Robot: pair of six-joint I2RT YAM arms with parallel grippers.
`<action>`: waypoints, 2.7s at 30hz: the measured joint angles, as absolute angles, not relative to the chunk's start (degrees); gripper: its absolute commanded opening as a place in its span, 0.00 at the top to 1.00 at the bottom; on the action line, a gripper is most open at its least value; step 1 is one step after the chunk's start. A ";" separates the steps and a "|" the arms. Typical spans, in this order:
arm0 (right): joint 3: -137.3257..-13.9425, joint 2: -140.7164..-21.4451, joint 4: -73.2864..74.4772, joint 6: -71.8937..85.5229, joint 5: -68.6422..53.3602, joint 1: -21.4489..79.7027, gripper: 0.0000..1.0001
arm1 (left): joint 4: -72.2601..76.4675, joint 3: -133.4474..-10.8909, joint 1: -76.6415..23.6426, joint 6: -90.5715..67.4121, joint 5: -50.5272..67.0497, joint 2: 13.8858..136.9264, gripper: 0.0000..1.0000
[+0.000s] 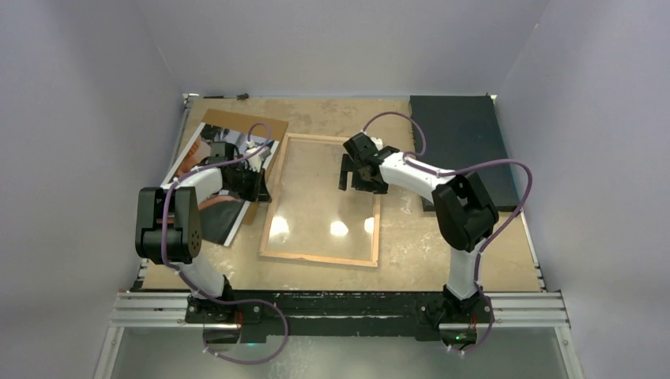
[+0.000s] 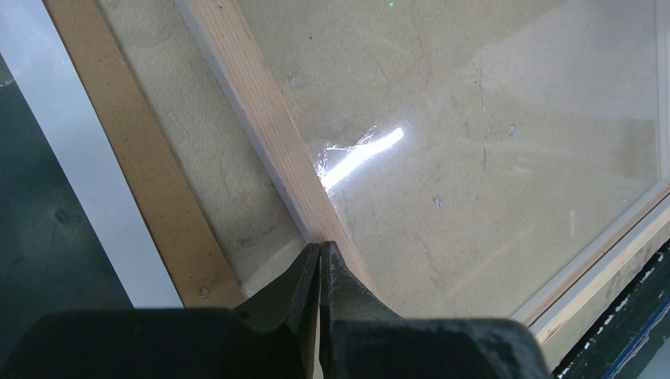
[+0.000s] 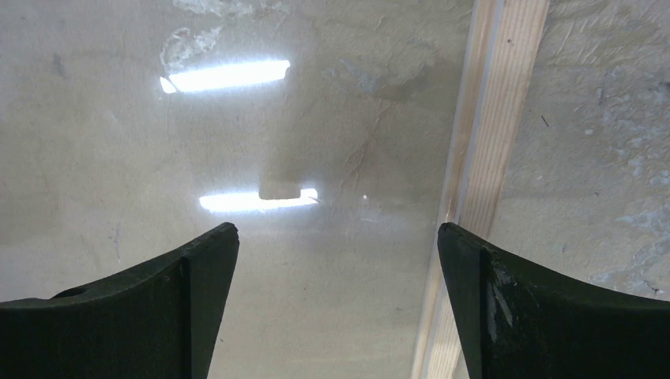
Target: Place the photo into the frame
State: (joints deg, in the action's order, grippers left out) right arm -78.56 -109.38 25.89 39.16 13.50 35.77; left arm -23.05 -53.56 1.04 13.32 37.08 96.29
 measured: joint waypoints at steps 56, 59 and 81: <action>-83.02 -102.08 20.43 37.63 9.43 36.38 0.06 | -27.83 -53.56 1.72 15.68 37.58 95.68 1.00; -83.46 -102.15 20.23 37.63 9.43 36.38 0.06 | -26.85 -53.23 0.73 15.55 37.91 95.66 1.00; -95.11 -112.90 12.45 41.63 9.19 50.74 0.01 | -43.13 -90.26 18.28 25.41 25.15 98.85 0.65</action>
